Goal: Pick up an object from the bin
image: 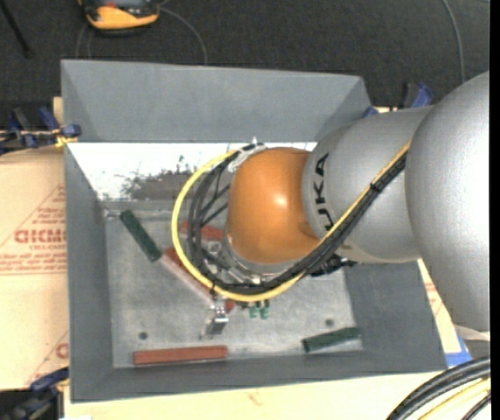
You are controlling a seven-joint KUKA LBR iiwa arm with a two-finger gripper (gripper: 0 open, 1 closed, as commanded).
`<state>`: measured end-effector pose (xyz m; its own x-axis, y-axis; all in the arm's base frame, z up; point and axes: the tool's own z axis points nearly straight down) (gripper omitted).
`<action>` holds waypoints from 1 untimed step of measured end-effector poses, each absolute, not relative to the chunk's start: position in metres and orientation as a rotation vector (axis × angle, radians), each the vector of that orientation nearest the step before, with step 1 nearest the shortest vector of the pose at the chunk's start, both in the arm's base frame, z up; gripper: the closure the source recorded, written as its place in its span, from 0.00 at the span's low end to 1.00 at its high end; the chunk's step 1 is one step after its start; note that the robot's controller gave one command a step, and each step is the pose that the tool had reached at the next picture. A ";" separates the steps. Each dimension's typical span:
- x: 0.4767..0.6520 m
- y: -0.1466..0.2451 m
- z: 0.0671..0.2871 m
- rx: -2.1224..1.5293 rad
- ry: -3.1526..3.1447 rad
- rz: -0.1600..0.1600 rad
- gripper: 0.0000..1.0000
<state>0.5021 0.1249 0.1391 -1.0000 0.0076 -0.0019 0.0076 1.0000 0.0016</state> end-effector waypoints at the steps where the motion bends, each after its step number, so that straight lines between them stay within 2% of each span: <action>1: 0.502 0.125 0.139 0.012 3.140 0.003 0.00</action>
Offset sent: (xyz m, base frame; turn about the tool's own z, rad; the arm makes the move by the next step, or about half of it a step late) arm 0.0444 -0.0652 0.0983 -0.0394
